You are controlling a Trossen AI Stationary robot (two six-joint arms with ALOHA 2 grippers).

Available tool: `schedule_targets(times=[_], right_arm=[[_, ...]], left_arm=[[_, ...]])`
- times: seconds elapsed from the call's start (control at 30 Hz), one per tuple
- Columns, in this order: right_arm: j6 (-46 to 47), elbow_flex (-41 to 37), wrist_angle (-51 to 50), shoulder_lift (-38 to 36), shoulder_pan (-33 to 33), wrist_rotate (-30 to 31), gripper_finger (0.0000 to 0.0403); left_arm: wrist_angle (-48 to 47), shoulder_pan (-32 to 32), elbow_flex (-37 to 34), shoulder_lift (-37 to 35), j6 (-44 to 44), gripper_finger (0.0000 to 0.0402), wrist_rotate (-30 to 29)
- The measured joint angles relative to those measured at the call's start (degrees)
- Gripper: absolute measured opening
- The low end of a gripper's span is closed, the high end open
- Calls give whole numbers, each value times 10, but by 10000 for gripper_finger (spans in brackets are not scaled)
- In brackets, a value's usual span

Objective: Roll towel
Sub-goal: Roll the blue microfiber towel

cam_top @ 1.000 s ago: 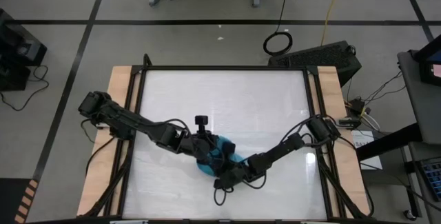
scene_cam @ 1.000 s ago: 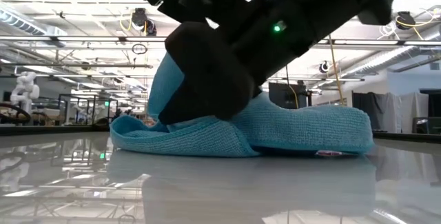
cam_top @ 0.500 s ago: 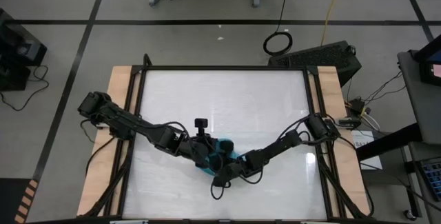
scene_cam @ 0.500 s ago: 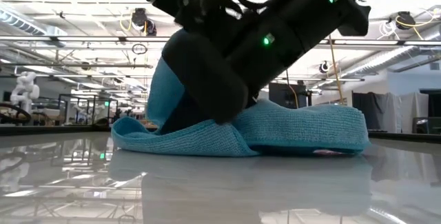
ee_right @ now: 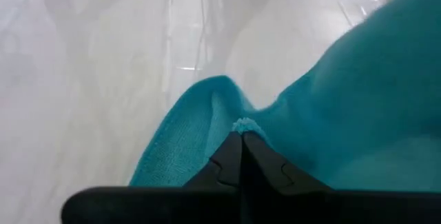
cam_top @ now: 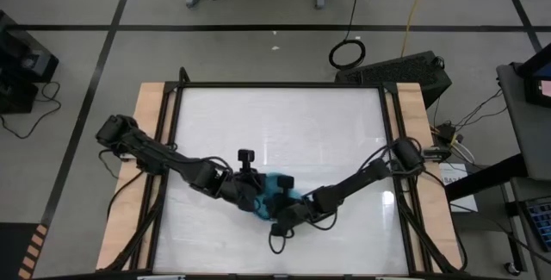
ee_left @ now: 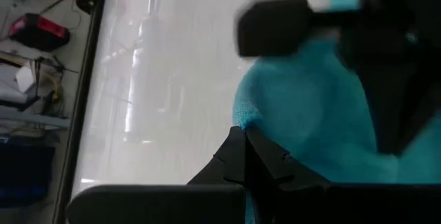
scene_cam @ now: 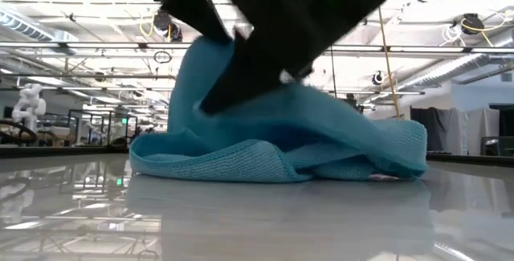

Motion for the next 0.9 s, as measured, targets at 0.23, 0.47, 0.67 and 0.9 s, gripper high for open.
schedule_targets(times=[0.23, 0.47, 0.67, 0.9], right_arm=[[4, 0, -130, -124, 42, 5, 0], [1, 0, -228, -275, 109, 26, 0], [-54, 0, -221, -380, 184, 38, 0], [-154, 0, -169, -430, 238, 47, 0]], left_arm=[[-13, -33, 0, -57, -12, 1, -17], [-23, -98, 22, -141, -11, 1, -24], [-17, -183, 76, -184, 14, 1, -63], [42, -258, 125, -187, 101, 1, -93]])
